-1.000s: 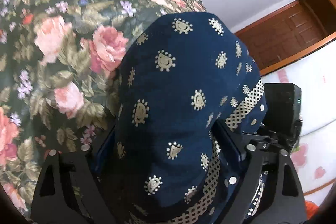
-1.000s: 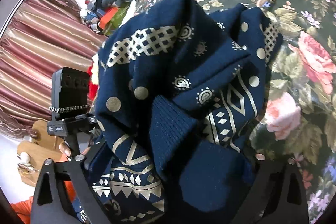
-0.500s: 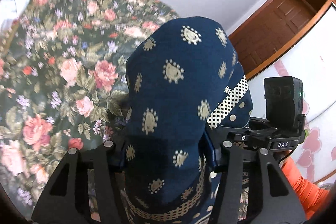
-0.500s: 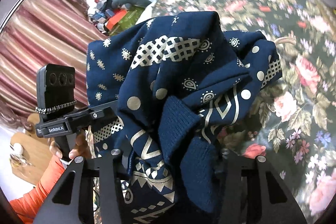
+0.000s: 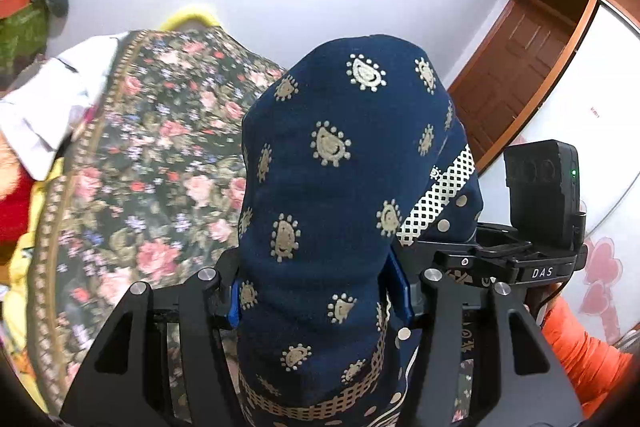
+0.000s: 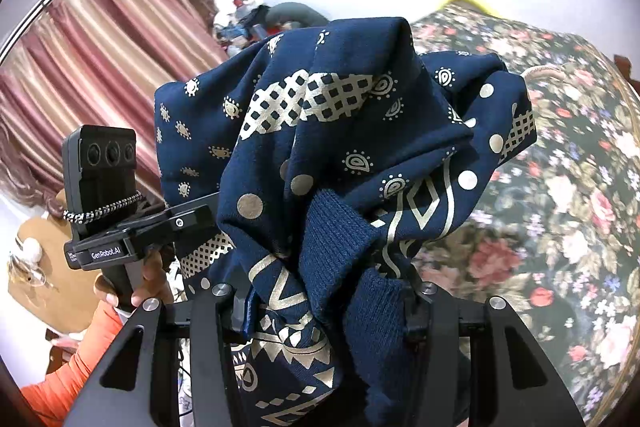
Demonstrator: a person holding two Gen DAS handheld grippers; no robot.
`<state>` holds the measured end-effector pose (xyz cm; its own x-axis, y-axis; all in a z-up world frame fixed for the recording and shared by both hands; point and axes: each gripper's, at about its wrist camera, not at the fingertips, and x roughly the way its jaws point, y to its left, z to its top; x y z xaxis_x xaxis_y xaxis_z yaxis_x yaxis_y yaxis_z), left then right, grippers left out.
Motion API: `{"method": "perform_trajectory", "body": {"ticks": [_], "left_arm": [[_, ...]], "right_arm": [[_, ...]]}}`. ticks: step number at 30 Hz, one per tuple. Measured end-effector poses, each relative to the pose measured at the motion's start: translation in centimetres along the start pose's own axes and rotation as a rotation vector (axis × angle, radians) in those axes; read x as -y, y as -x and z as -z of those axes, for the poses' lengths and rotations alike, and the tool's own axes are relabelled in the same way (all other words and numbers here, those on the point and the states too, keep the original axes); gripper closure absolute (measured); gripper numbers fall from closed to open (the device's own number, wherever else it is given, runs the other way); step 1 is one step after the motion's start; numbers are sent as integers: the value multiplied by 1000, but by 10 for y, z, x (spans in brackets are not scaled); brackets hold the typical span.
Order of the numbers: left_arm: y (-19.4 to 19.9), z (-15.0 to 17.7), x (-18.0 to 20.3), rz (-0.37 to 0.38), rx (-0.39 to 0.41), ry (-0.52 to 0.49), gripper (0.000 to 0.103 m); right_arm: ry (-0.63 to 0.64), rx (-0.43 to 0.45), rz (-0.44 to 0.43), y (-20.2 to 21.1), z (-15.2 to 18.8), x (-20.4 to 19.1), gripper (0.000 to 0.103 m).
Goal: Fold large clothes
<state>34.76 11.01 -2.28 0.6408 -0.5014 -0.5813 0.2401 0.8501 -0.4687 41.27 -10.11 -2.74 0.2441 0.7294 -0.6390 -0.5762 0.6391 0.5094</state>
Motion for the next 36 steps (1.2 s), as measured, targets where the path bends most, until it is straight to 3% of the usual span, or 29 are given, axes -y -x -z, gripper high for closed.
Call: {"method": "perform_trajectory", "body": {"ticks": [5,11,18,23,29,36], "left_arm": [[32,17,-26,-25,7,44,48],[28,45,-77,-57,-36,139,48],[-25,82,-140,-79,-149,272,48],[-69,102,-176,-85,-218,345,48],[-74,98,-179,-81,-226,336,46],[-22,82,-145,-293,-152,185,46]], "right_arm": [[3,-49,-25,-31,2,-29,56],[-19,-150,-31,-92,13,-31,56],[-120,-311,-13,-175,36,17,56],[-174,-382,14,-213,47,52,54],[-208,-373,-14,-211,49,85,36],[4,-282,225,-146,36,41,36]]}}
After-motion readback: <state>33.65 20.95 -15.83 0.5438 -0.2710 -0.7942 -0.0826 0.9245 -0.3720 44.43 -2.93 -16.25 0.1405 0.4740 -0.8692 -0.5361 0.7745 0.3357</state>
